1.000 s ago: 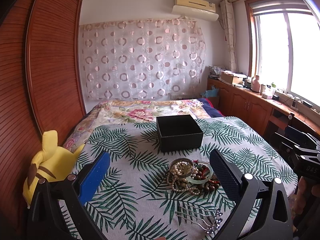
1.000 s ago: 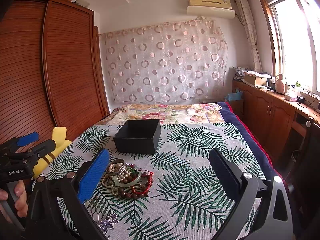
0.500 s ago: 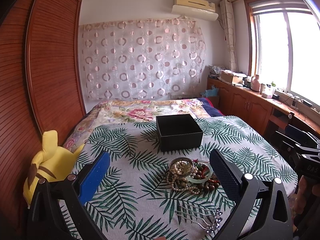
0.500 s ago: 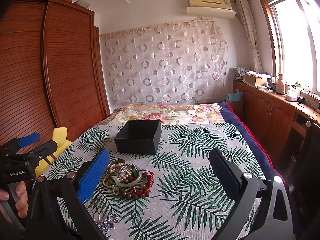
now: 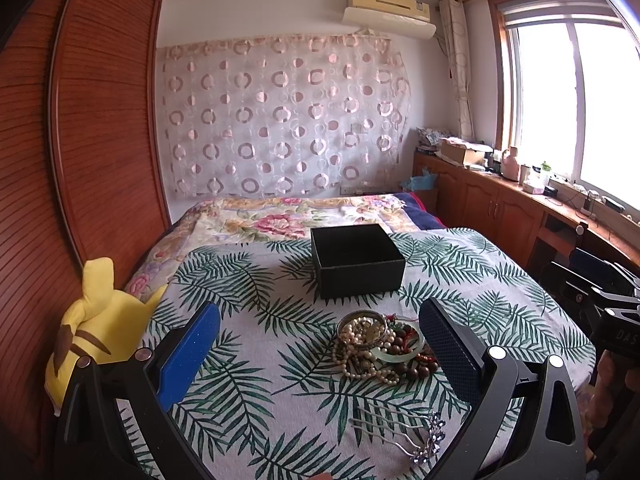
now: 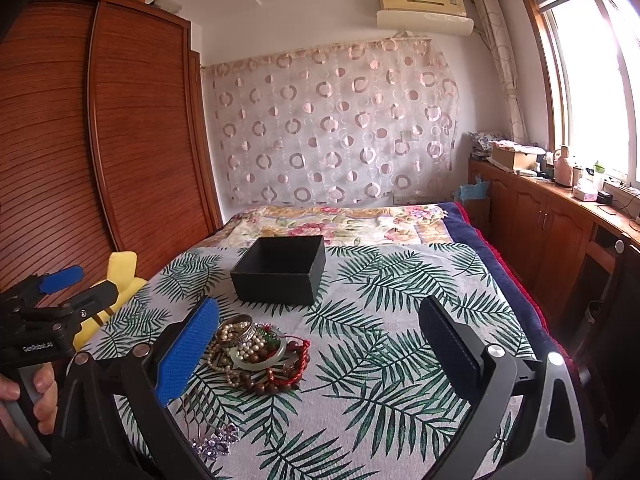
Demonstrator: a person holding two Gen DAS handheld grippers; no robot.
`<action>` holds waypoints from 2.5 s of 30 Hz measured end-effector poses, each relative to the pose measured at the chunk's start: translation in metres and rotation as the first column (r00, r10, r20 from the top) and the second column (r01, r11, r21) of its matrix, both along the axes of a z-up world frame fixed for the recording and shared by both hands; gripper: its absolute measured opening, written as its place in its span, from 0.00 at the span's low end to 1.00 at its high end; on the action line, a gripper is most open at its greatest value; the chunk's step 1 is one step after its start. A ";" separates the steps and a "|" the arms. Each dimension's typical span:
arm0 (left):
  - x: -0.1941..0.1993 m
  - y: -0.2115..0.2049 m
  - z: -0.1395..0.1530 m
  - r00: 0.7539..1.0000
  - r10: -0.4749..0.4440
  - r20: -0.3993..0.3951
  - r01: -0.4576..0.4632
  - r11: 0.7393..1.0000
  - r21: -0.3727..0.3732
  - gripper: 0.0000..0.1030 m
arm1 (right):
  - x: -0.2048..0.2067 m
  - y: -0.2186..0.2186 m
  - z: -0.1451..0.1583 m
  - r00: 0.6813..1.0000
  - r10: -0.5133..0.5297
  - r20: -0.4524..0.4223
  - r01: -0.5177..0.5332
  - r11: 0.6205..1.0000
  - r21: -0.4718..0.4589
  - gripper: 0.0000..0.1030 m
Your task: Organize jewelry
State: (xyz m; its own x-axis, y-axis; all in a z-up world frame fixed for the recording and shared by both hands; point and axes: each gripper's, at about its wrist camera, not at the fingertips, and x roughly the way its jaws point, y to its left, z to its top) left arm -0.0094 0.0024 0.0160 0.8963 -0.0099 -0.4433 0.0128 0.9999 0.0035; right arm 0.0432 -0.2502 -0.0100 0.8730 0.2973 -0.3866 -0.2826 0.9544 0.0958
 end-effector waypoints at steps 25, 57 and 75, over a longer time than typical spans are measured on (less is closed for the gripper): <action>0.011 -0.029 -0.120 0.891 -0.228 -0.392 0.220 0.973 -0.065 0.94 | 0.007 -0.034 -0.068 0.980 0.055 -0.189 -0.065 0.997 -0.046 0.98; 0.012 -0.022 -0.128 0.863 -0.307 -0.402 0.290 0.951 -0.104 0.28 | 0.013 -0.014 -0.095 0.965 0.113 -0.235 -0.132 0.989 -0.065 0.98; 0.016 0.025 -0.127 0.882 -0.263 -0.391 0.187 0.957 -0.224 0.43 | 0.016 0.006 -0.099 0.961 0.143 -0.237 -0.169 0.981 -0.093 0.98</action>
State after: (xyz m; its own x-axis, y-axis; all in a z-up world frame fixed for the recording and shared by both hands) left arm 0.0067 0.0269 -0.1108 0.5966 -0.3007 -0.7441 0.1995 0.9536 -0.2254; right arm 0.0591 -0.2440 -0.1088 0.7039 0.3664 -0.6085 -0.4116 0.9086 0.0709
